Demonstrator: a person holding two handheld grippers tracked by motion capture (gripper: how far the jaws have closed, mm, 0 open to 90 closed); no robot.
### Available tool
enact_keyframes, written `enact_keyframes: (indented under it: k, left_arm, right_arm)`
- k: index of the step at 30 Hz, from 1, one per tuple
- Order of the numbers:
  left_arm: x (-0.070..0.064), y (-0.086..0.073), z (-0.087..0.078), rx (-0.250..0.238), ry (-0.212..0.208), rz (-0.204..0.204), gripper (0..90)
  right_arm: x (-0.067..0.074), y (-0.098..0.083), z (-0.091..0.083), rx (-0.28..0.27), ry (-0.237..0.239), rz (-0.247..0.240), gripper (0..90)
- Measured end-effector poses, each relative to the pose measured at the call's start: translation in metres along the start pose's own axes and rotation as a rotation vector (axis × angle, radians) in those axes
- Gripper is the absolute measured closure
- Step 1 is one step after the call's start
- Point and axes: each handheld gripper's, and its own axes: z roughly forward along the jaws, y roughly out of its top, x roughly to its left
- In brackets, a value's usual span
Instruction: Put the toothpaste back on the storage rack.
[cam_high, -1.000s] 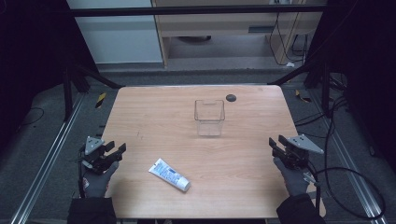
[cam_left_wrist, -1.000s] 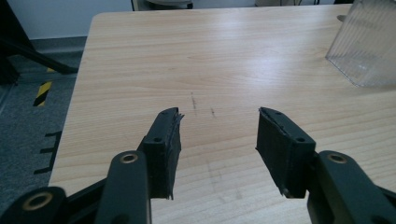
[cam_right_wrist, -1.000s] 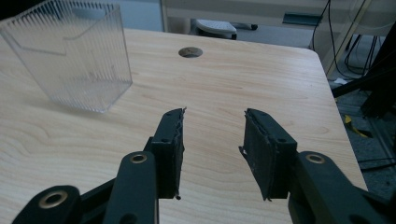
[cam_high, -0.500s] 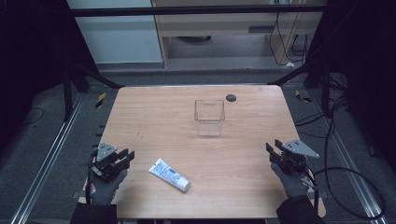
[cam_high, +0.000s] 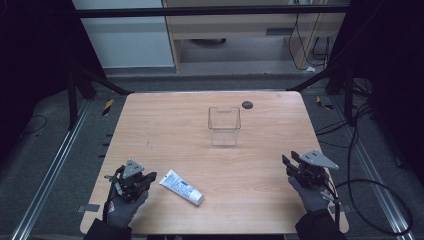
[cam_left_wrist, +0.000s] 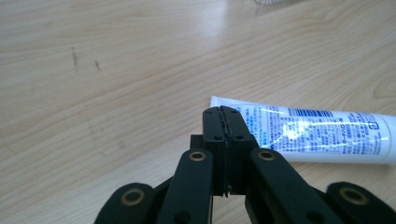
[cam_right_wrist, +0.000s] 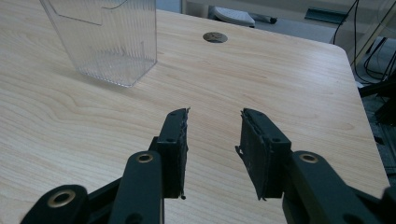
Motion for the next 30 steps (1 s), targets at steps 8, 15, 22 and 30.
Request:
enact_keyframes:
  k: [8, 15, 22, 30]
  left_arm:
    - [-0.012, -0.004, 0.012, 0.075, -0.034, 0.019, 89.2]
    - [-0.021, -0.007, 0.024, 0.137, -0.058, 0.045, 89.2]
    - [-0.024, -0.005, 0.035, 0.156, -0.059, 0.058, 89.2]
    - [-0.022, 0.0, 0.045, 0.153, -0.049, 0.051, 89.2]
  right_arm:
    - [0.0, -0.001, 0.002, 0.008, 0.013, 0.0, 58.9]
    - [0.001, -0.002, 0.003, 0.014, 0.015, 0.004, 58.1]
    - [0.0, -0.002, 0.004, 0.02, 0.01, -0.003, 56.2]
    - [0.0, -0.003, 0.005, 0.026, 0.007, -0.003, 55.2]
